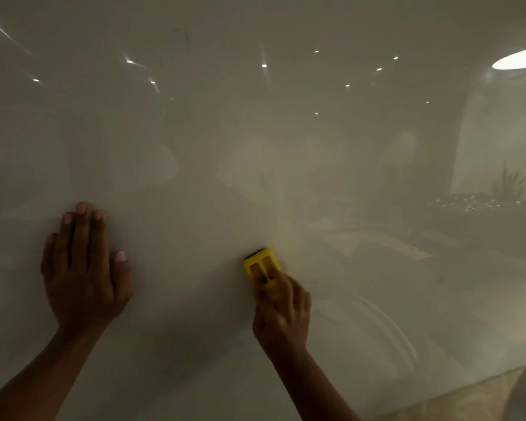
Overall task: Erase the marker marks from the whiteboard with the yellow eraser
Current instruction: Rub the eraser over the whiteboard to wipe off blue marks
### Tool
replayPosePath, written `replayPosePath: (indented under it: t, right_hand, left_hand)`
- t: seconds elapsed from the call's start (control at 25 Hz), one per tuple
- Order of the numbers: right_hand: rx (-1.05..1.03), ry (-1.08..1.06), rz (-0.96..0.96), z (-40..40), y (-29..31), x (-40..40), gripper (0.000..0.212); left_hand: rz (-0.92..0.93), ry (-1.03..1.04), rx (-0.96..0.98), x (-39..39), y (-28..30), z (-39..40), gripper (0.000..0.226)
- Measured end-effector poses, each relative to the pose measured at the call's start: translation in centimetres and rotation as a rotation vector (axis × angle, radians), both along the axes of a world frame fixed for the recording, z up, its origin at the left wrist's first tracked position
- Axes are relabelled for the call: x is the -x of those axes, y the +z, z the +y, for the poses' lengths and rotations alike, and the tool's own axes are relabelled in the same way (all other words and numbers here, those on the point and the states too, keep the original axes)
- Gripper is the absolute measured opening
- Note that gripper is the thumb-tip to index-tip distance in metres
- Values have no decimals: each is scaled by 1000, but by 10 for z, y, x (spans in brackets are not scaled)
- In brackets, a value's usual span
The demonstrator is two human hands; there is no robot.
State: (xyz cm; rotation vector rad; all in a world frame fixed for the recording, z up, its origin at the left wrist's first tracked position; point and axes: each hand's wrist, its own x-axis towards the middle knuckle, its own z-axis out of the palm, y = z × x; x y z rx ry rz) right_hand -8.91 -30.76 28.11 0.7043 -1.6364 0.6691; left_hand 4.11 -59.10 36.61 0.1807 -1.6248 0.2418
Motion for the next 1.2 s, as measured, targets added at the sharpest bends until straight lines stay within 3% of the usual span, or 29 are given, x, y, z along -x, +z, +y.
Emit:
replayPosePath:
  t: [0.08, 0.12, 0.28, 0.48, 0.56, 0.68, 0.72, 0.84, 0.88, 1.0, 1.04, 1.08, 1.2]
  right_hand:
    - [-277, -14, 196, 12, -1, 8, 59]
    - [-294, -27, 221, 22, 3, 18, 62]
    - [95, -66, -47, 31, 7, 24, 62]
    - [-523, 5, 260, 32, -23, 14, 55]
    - [-397, -40, 211, 46, -11, 21, 53]
    - [79, -89, -80, 44, -2, 23, 53]
    - [86, -106, -57, 34, -5, 18, 53]
    - [-248, -75, 140, 24, -2, 4, 58]
    - [-223, -84, 135, 27, 10, 7, 59]
    - [247, -74, -171, 22, 60, 12, 55]
    - [289, -69, -177, 11, 70, 8, 56]
    - [207, -66, -107, -3, 74, 1, 56]
    - [-321, -31, 282, -20, 73, -8, 59]
  left_hand:
    - [-6, -7, -11, -1, 0, 0, 65]
    - [-7, -9, -9, -2, -1, 0, 64]
    - [-8, -7, -4, 0, -2, -3, 66]
    - [-48, -45, -9, -1, -4, -5, 67]
    - [-63, -57, -27, 0, -4, -7, 67]
    - [-56, -45, -31, 1, -4, -6, 66]
    - [-45, -39, -17, 0, -4, -5, 66]
    - [-7, -21, 1, -1, -3, -3, 66]
    - [-2, -14, 3, -1, -3, -3, 67]
    - [4, 17, 16, 0, -4, -3, 67]
    - [8, 21, 21, 0, -4, -4, 67]
    - [8, 23, 25, 0, -5, -4, 66]
    - [3, 19, 33, -1, -4, -5, 66]
